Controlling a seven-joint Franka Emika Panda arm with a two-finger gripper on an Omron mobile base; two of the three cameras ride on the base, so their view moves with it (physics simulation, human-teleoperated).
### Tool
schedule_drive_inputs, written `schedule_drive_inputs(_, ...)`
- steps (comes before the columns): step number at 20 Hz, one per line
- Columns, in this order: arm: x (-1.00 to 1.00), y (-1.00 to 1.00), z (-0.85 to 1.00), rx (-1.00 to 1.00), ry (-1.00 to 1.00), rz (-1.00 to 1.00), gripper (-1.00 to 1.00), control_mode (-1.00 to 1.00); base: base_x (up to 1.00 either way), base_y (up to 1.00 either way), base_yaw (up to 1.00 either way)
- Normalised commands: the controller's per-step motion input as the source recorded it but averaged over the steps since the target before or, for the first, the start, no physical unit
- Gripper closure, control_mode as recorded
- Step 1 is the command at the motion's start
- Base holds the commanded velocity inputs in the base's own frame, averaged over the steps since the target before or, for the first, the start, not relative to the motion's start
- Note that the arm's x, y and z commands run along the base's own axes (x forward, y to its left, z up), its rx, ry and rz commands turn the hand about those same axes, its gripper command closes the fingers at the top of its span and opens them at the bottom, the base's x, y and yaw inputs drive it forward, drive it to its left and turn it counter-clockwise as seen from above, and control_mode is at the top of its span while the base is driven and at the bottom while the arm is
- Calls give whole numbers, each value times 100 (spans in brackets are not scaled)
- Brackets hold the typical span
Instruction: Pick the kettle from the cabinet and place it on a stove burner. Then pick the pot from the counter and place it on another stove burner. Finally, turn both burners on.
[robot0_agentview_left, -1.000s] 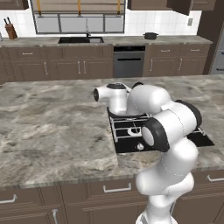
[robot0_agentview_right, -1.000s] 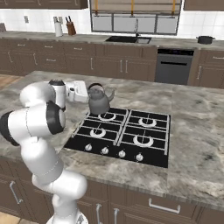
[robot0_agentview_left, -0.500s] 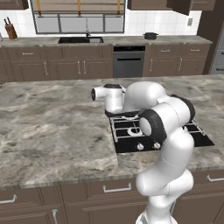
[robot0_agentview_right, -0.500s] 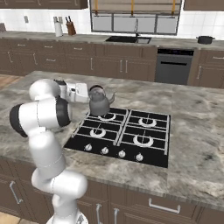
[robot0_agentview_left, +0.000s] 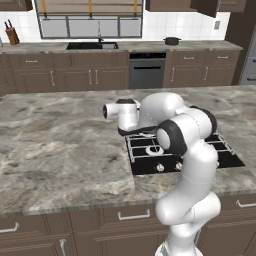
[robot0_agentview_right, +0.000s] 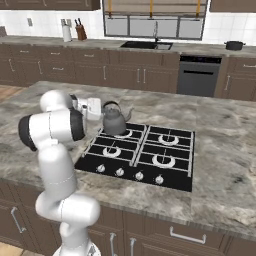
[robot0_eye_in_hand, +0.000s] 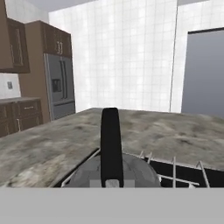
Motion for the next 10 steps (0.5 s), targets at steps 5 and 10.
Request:
schedule_drive_inputs(5,27,0,-19,0,-4,-3,100,-100,0,0,0)
schedule_drive_inputs(10,33,0,-18,0,-2,-4,100,-100,0,0,0)
